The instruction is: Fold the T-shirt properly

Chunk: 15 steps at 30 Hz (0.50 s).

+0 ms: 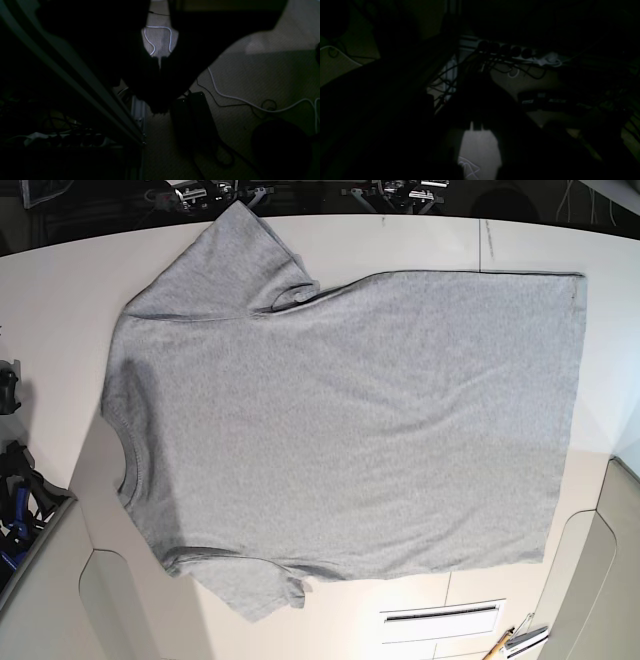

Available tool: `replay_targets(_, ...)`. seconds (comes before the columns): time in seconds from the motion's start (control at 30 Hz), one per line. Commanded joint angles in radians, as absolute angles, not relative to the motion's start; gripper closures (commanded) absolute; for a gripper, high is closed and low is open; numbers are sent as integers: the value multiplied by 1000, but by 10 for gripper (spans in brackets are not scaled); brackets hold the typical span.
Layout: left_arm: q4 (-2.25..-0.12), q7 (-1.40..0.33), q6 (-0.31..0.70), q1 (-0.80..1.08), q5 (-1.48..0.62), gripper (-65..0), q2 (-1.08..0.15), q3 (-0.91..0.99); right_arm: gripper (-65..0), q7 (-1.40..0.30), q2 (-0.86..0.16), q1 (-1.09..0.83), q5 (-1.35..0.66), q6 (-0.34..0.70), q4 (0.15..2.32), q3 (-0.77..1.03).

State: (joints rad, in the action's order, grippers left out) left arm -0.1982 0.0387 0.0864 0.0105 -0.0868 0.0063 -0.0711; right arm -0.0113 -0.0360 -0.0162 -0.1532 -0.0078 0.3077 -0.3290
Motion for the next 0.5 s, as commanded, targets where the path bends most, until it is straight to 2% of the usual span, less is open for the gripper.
replay_targets(0.0, -204, 49, 91, 6, -85, 0, 14, -73, 0, -1, -38, -9, -157, -13, 315, -327)
replay_targets(0.47, -204, 56, 91, 9, -85, 0, 13, -73, 0, -1, -39, -10, -157, -12, 315, -327)
